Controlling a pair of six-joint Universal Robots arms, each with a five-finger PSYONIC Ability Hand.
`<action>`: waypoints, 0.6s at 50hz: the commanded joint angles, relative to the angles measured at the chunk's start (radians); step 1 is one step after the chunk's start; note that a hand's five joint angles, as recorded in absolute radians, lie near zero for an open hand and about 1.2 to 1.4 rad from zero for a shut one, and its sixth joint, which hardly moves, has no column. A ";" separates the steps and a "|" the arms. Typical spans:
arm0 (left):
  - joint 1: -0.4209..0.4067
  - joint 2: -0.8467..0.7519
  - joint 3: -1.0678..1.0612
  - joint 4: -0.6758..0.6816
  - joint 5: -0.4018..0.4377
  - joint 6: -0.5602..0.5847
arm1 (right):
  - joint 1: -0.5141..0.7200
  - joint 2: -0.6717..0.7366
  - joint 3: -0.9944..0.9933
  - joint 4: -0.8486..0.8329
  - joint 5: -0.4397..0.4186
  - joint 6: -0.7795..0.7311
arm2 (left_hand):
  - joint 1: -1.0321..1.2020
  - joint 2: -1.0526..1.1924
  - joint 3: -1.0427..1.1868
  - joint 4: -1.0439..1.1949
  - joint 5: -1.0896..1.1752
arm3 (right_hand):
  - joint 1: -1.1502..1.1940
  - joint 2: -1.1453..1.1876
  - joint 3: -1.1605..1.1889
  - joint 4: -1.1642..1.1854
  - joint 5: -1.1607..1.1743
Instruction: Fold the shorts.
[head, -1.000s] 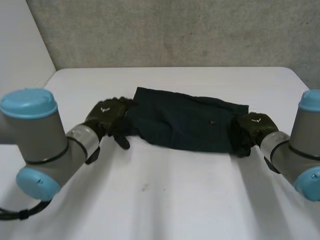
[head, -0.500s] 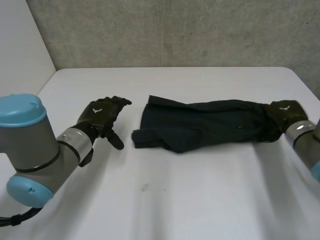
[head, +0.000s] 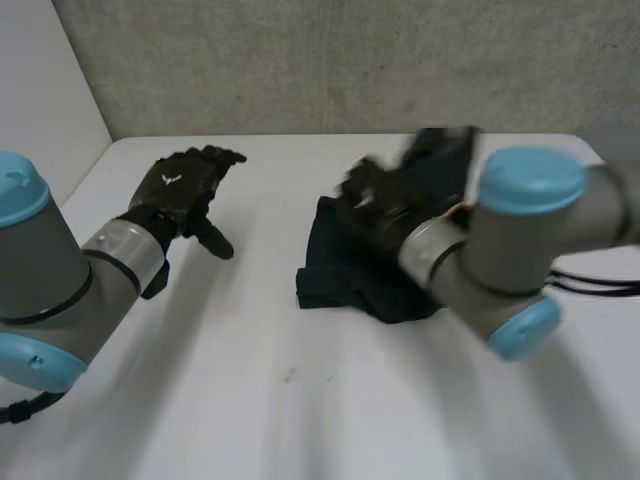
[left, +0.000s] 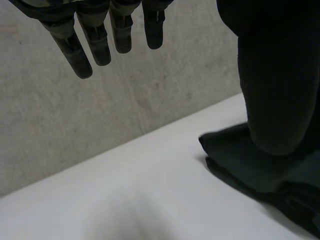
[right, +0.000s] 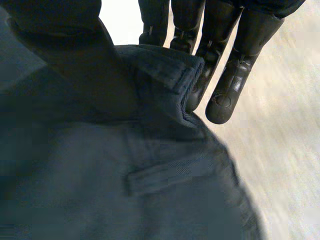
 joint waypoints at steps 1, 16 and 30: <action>-0.010 -0.004 0.075 0.001 -0.003 -0.001 | 0.073 0.092 0.028 -0.015 -0.179 0.002 | -0.013 -0.014 -0.028 -0.019 -0.036 | 0.138 -0.054 -0.078 -0.075 -0.002; -0.138 -0.182 0.400 -0.049 -0.040 -0.021 | -0.078 -0.162 0.023 -0.015 -0.023 0.864 | -0.001 -0.002 -0.016 -0.008 -0.024 | -0.805 -0.997 -1.021 -1.018 -0.945; -0.264 -0.619 0.780 -0.281 -0.112 -0.013 | -0.167 0.072 -0.090 0.172 0.006 0.914 | 0.002 0.001 -0.013 -0.005 -0.021 | -0.805 -0.997 -1.021 -1.018 -0.945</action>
